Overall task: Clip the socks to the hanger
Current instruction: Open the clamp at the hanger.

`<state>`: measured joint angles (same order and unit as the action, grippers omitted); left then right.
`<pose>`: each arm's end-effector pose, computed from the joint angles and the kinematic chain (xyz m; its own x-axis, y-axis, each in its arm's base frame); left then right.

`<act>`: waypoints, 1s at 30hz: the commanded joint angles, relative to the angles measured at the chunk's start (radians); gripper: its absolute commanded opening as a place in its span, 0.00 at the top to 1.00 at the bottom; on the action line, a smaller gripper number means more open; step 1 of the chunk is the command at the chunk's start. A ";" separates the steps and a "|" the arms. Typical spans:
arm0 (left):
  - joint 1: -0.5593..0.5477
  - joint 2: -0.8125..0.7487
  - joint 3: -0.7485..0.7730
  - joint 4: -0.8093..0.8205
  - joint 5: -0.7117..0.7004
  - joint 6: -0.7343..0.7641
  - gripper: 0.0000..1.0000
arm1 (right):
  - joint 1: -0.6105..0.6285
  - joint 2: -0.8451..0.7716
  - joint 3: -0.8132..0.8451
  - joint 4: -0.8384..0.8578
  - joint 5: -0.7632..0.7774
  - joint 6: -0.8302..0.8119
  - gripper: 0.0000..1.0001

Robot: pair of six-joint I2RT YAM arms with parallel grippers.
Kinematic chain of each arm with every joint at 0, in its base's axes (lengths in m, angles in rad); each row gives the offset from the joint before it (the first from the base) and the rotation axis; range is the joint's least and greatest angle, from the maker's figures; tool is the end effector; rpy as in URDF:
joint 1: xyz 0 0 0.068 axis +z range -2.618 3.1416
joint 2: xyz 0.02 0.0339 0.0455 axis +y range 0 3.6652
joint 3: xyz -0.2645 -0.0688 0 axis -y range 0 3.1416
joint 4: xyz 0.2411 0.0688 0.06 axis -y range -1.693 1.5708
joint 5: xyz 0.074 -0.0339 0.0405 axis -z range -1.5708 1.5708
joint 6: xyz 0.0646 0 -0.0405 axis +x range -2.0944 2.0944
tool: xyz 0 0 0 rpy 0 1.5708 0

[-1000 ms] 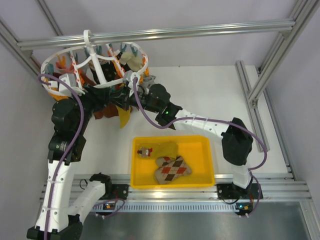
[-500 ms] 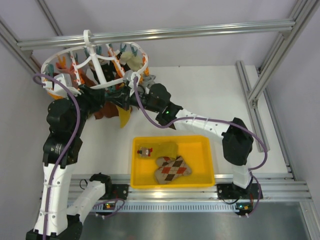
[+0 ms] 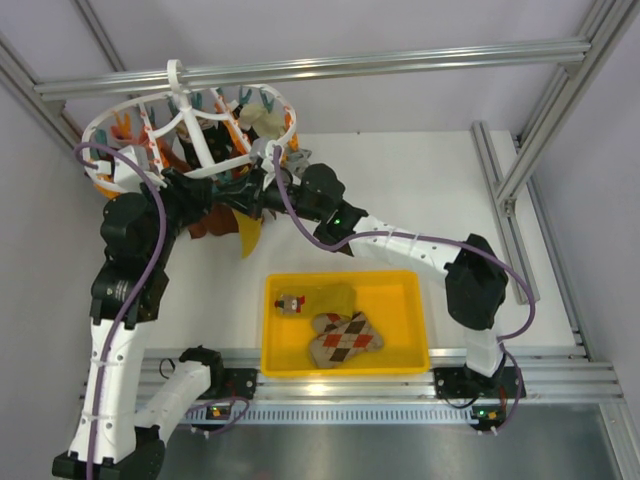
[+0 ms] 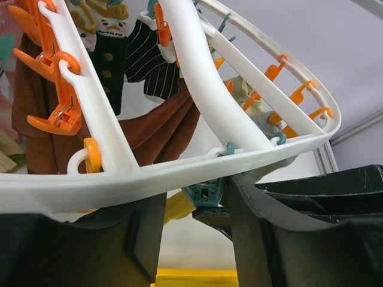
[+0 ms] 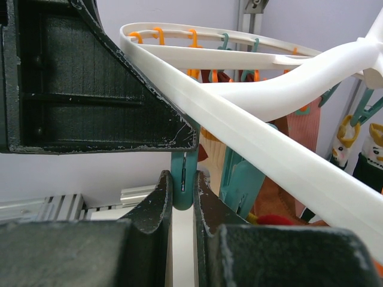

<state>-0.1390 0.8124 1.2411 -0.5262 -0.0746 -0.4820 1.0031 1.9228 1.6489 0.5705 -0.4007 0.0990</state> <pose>0.1692 -0.0188 0.4468 -0.1154 -0.4506 -0.8852 0.0126 0.8904 -0.4549 0.2407 0.4243 0.3933 0.0598 0.2631 -0.9629 -0.9877 0.1553 -0.0189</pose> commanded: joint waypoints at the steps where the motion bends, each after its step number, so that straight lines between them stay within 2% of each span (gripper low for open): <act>1: 0.004 0.001 -0.012 0.106 -0.013 -0.018 0.51 | 0.011 -0.079 -0.011 0.077 -0.133 0.013 1.00; 19: 0.004 0.010 -0.071 0.238 0.002 -0.102 0.50 | 0.012 -0.082 -0.029 0.058 -0.150 -0.033 1.00; 27: 0.004 0.007 -0.080 0.267 -0.022 -0.104 0.60 | 0.012 -0.082 -0.037 0.055 -0.162 -0.039 1.00; 30: 0.004 0.002 -0.078 0.270 -0.031 -0.092 0.60 | 0.012 -0.087 -0.043 0.054 -0.167 -0.044 1.00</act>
<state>-0.1402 0.8112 1.1591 -0.4114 -0.0479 -0.5774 0.9977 1.9118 1.6260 0.5976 -0.4152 0.0708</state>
